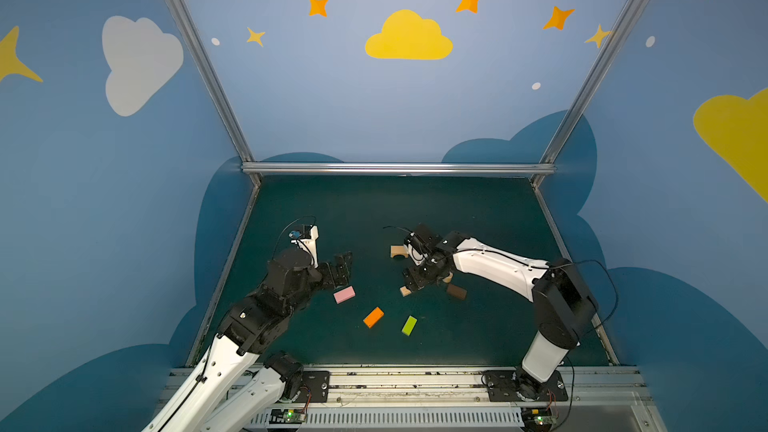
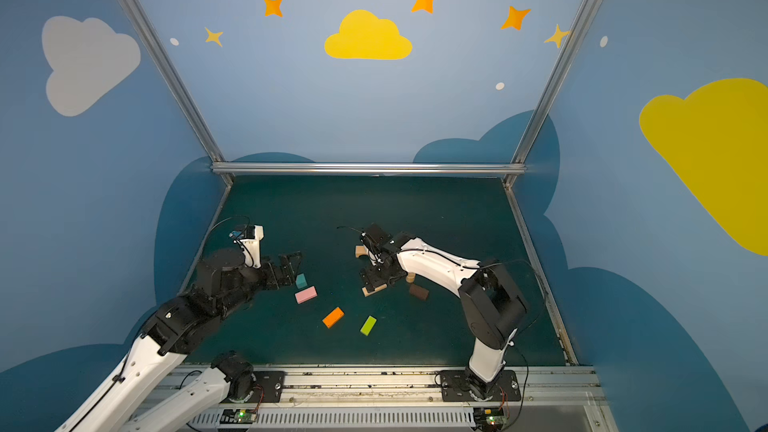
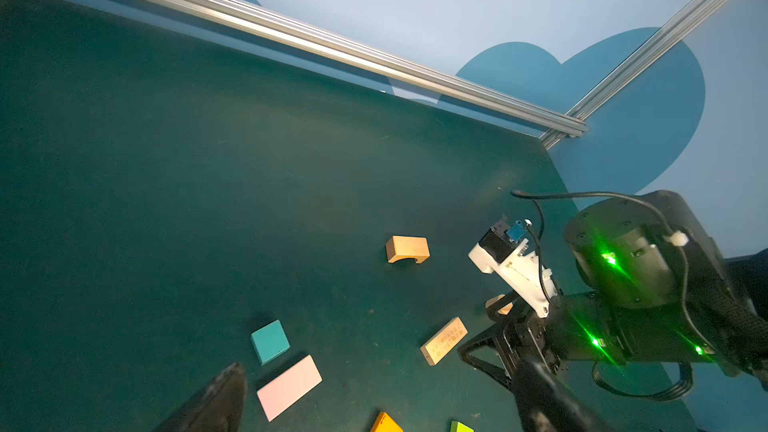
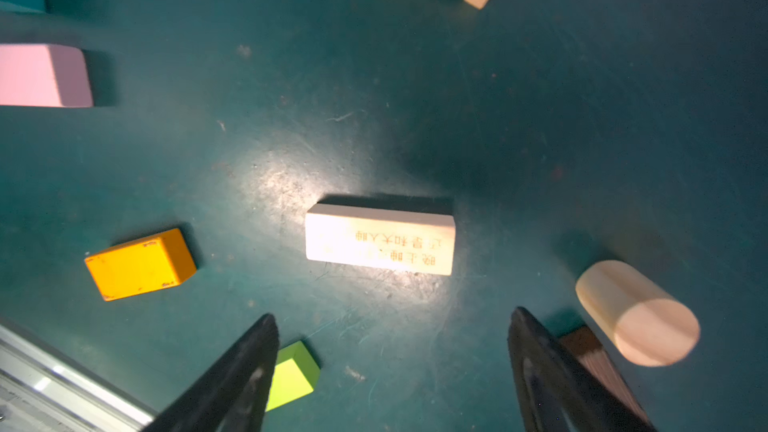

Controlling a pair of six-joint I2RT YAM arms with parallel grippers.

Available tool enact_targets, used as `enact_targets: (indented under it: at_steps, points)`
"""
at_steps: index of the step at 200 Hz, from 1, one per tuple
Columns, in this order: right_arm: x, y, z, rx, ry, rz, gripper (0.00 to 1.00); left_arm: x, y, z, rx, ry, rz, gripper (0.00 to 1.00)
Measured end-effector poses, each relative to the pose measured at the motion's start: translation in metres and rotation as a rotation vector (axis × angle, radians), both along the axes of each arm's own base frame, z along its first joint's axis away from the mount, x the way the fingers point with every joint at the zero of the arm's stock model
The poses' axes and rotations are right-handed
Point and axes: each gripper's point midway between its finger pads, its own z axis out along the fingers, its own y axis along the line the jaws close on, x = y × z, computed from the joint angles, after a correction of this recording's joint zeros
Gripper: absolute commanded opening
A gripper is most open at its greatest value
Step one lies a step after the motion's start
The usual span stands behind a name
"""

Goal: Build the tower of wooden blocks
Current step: 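Lower the right gripper over the cream block lying on the table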

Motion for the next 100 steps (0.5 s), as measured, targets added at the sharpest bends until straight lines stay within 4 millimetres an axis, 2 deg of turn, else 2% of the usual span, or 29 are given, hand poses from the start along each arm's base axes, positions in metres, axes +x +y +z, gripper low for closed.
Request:
enact_targets:
  at_steps: [100]
  points:
    - [0.013,0.013,-0.024,-0.053,-0.038,-0.045,0.85,0.001,0.01,-0.006,0.018,0.02,0.05,0.99]
